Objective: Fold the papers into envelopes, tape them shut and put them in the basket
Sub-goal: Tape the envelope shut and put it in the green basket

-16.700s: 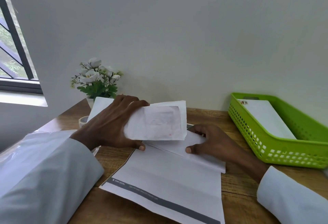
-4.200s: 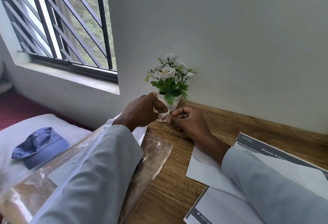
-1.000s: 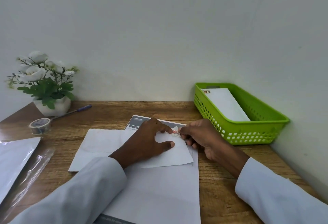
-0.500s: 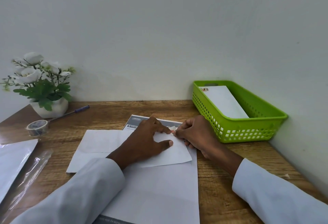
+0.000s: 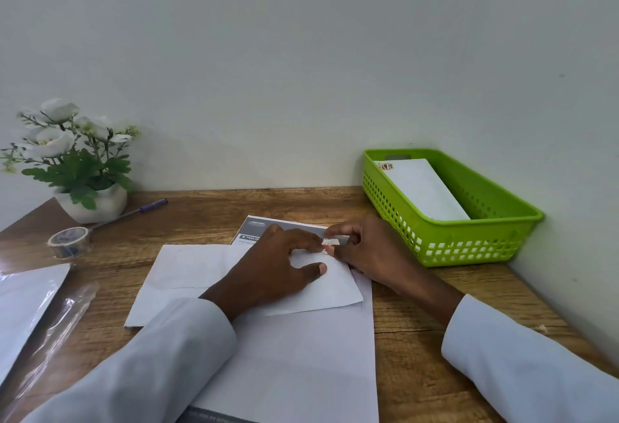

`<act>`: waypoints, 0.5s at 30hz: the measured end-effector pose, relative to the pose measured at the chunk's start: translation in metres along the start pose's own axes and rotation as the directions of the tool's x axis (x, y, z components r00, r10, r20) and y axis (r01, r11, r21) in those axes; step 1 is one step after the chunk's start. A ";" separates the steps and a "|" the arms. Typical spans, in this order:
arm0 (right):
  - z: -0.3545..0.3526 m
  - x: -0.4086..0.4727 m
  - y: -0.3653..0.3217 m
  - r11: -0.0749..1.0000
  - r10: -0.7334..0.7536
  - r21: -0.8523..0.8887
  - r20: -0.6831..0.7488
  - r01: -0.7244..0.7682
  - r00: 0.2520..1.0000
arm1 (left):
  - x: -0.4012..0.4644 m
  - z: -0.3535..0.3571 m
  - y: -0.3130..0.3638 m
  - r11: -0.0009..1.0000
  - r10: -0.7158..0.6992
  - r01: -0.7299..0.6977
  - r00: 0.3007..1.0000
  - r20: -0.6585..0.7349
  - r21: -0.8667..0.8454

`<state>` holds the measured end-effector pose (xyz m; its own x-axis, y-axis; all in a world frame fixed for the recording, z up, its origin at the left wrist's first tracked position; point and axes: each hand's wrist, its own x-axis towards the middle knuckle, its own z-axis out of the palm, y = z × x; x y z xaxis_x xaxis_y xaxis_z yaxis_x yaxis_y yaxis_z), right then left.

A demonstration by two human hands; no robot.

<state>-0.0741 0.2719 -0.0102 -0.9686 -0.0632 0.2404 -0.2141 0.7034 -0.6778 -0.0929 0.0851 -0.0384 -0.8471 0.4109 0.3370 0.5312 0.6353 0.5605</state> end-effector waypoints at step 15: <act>-0.008 -0.008 -0.009 0.912 -0.063 -0.393 0.149 0.118 0.987 | -0.001 0.002 -0.001 0.999 0.006 -0.007 1.000 0.021 0.035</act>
<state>-0.0638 0.2722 -0.0005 -0.9612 -0.2122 0.1761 -0.2595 0.9123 -0.3170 -0.0930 0.0856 -0.0408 -0.8431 0.4288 0.3245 0.5375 0.6548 0.5314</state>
